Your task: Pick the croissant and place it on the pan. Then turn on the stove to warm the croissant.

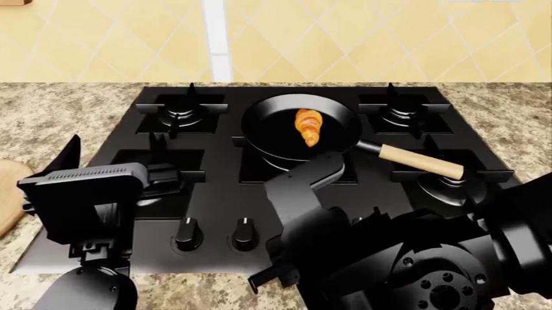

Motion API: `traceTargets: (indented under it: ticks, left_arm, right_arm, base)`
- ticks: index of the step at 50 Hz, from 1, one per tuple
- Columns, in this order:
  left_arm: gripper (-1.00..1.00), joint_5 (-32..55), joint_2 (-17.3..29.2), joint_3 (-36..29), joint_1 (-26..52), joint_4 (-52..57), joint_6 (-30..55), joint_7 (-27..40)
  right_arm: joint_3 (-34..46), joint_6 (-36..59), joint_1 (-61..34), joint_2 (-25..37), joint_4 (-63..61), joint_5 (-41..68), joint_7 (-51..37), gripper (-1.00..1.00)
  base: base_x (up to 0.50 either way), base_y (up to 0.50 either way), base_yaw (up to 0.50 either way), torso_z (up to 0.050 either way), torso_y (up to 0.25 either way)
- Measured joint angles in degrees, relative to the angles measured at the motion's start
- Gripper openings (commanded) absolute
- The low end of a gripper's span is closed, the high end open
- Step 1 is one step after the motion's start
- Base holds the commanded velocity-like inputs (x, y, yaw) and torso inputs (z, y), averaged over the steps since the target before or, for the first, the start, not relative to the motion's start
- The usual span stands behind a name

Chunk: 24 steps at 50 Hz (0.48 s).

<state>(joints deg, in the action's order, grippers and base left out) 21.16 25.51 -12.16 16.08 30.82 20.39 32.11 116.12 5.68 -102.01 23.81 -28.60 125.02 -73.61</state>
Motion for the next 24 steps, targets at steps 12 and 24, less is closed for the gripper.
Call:
traceTargets:
  ticks: [12, 24]
  left_arm:
    - [1.0, 0.8, 0.3, 0.5, 0.2, 1.0, 0.7, 0.4]
    - [1.0, 0.9, 0.5, 0.7, 0.3, 1.3, 1.0, 0.7]
  right_arm:
    - [0.5, 1.2, 0.3, 0.2, -0.1, -2.7, 1.0, -1.0]
    - [1.1, 2.2, 1.1, 0.9, -0.4, -6.7, 2.3, -1.0]
  base:
    - [0.0, 0.0, 0.0, -0.002, 0.0]
    - [0.0, 0.0, 0.0, -0.003, 0.0]
